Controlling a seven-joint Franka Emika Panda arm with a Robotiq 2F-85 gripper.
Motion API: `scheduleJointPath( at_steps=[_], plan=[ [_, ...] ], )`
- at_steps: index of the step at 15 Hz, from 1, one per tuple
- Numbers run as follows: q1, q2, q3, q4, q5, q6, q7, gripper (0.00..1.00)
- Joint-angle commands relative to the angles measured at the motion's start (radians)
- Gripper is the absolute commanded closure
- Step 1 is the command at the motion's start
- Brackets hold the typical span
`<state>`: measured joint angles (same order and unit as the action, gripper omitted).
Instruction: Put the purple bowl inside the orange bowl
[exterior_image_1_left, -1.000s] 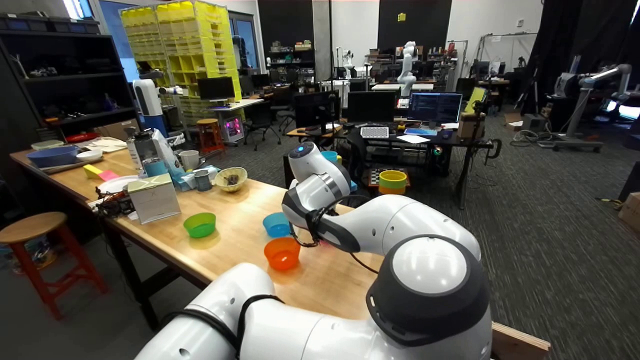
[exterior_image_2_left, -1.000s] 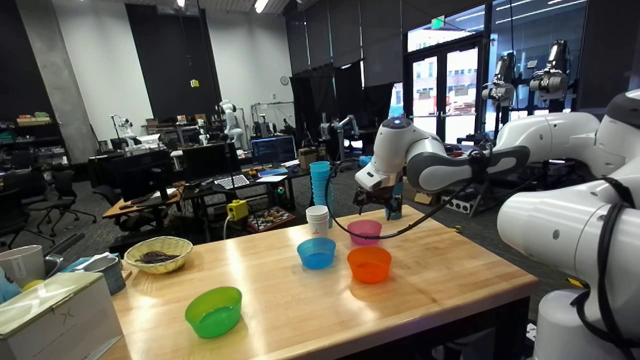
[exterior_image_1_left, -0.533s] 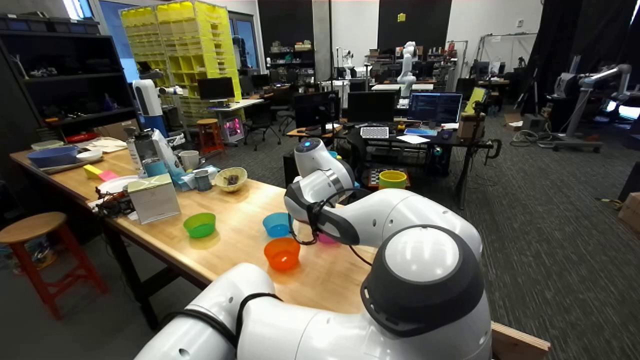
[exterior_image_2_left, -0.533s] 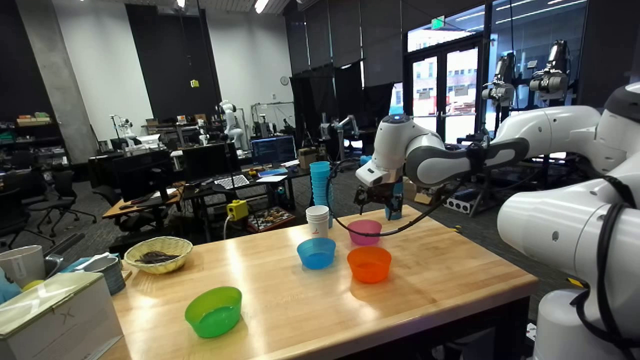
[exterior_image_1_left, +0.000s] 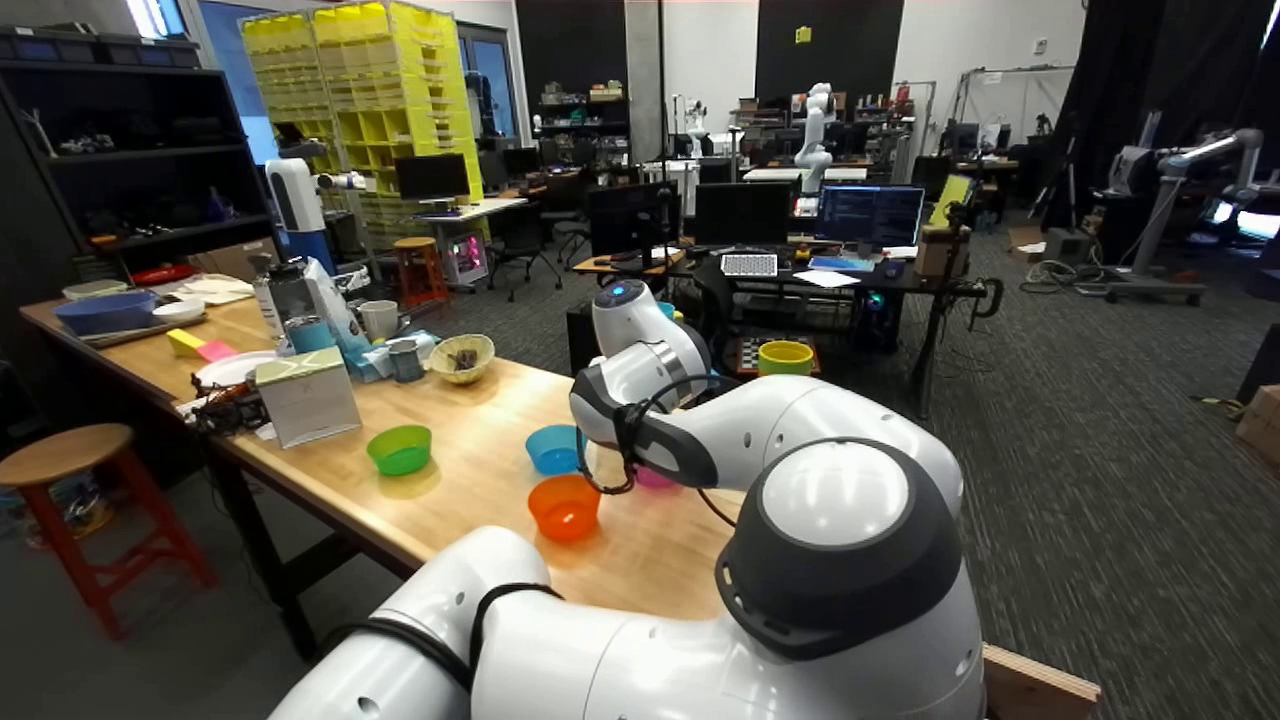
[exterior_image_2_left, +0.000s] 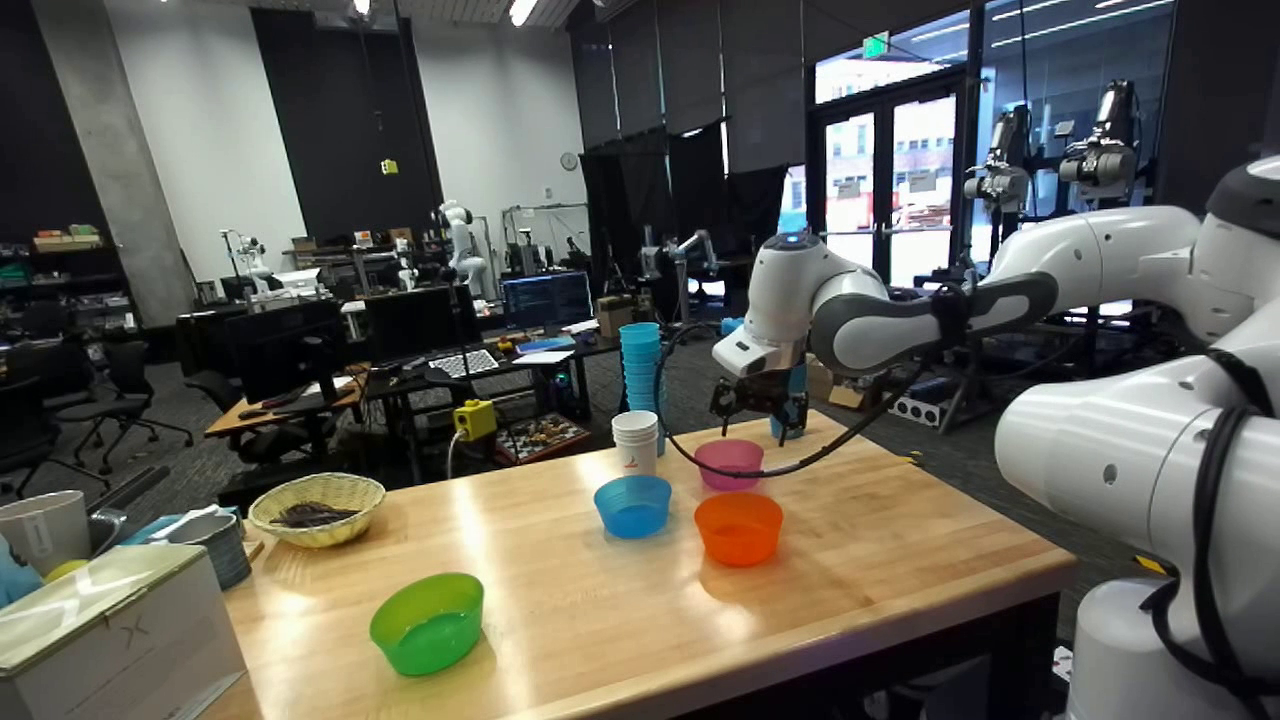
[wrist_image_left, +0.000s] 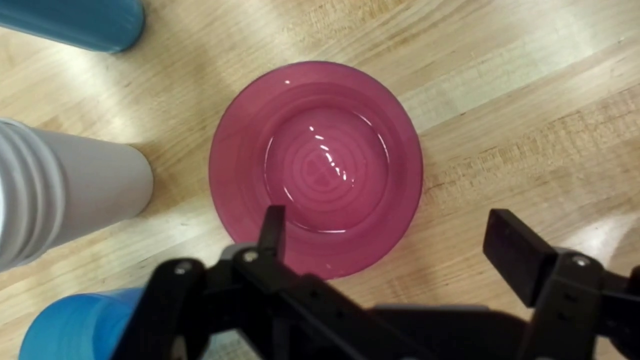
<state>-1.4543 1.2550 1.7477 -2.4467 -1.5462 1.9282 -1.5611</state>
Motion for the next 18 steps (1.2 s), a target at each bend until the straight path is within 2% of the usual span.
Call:
scheduleJointPath(
  at_steps=[1, 9, 16, 17, 18],
  plan=[
    [0.006, -0.057, -0.035, 0.013, -0.003, 0.071, 0.010, 0.00],
    [0.003, -0.116, -0.088, 0.039, 0.030, 0.183, 0.001, 0.00],
    [0.036, -0.189, -0.144, 0.037, 0.069, 0.213, -0.012, 0.00],
    [0.039, -0.200, -0.147, 0.036, 0.071, 0.220, -0.009, 0.02],
    [0.039, -0.212, -0.147, 0.035, 0.070, 0.228, -0.004, 0.26]
  ],
)
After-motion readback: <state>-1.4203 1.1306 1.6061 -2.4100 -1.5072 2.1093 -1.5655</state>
